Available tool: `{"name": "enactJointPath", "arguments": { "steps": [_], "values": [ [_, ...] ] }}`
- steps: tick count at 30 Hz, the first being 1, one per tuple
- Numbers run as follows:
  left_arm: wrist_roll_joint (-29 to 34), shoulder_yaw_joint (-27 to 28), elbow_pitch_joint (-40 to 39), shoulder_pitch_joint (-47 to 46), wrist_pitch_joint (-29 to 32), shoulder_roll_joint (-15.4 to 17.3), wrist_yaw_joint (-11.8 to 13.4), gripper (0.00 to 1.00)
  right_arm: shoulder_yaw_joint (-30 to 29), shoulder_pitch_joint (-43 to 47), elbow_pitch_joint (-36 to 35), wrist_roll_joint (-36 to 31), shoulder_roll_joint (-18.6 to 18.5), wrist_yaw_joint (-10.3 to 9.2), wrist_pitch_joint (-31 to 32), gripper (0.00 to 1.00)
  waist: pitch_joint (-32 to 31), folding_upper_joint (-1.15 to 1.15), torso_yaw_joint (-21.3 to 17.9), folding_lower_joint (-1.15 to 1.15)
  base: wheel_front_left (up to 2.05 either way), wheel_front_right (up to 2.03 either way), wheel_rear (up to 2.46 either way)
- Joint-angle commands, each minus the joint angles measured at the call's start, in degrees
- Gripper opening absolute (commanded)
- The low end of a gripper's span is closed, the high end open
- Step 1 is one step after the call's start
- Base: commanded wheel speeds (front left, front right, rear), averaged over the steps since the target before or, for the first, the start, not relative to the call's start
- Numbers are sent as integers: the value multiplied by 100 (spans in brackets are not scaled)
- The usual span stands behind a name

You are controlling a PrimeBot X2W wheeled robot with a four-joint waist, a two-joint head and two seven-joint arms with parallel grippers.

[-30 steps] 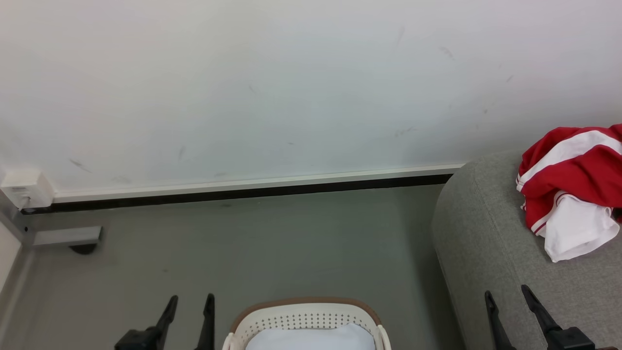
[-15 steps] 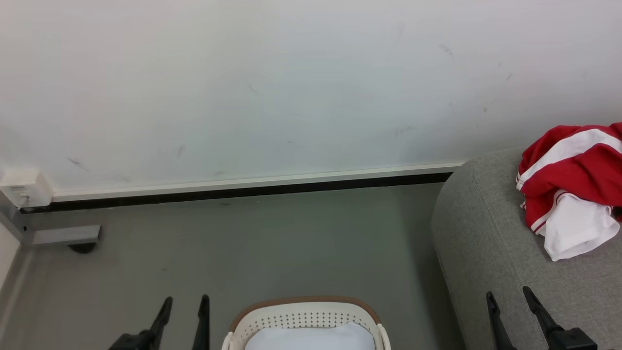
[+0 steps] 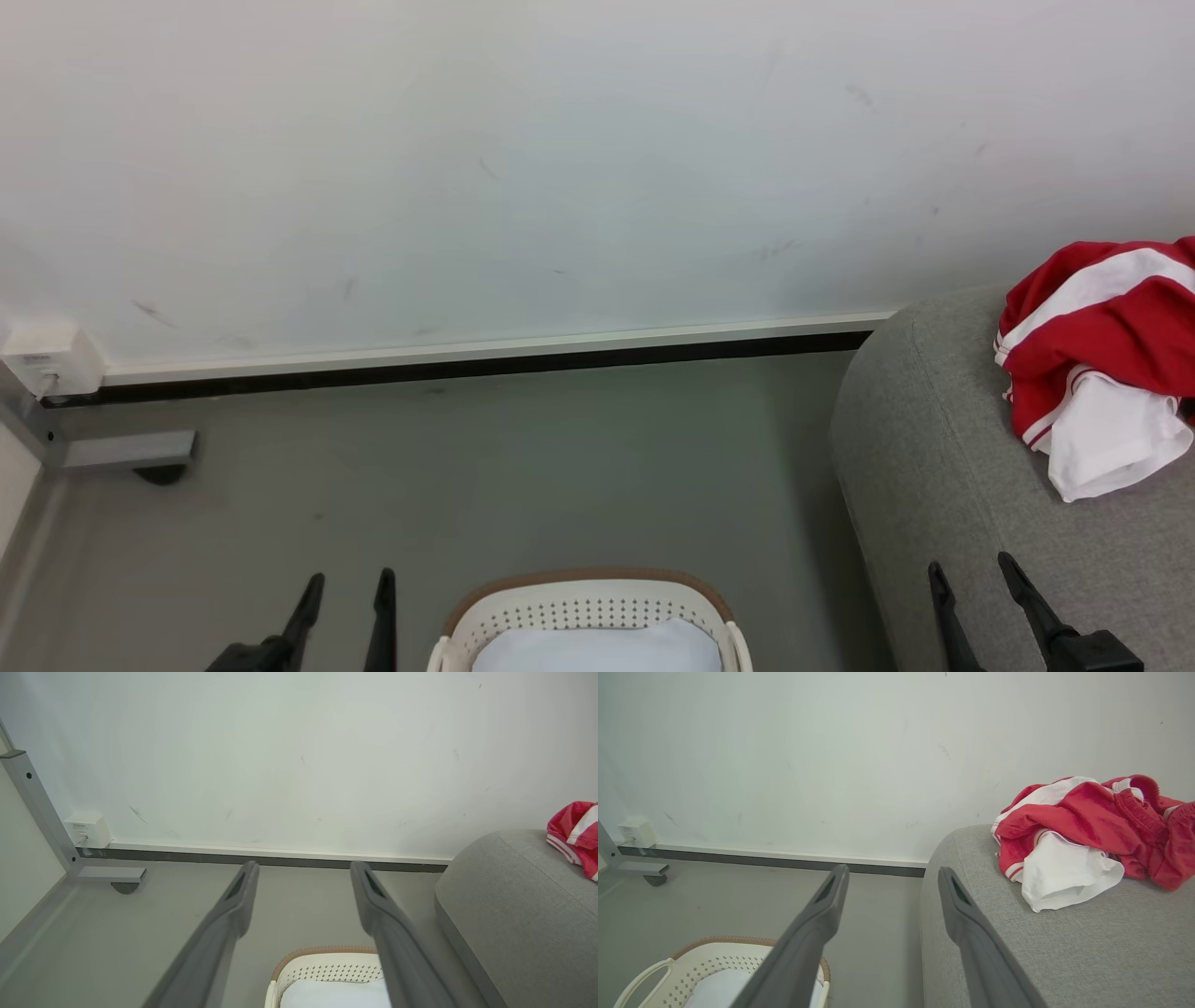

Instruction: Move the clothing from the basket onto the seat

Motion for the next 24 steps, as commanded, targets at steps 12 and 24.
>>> {"name": "enactJointPath", "arguments": {
  "steps": [12,24],
  "values": [
    [85,88,239,21,15,-57,-92,0,6,16,113,26,9,0,8,0,22,0,-31,0,0,0,0],
    [-981,212,289,-75,332,-68,-143,0,-120,-40,107,1140,14,-1,308,0,29,0,-24,0,0,0,0]
  ]
}}
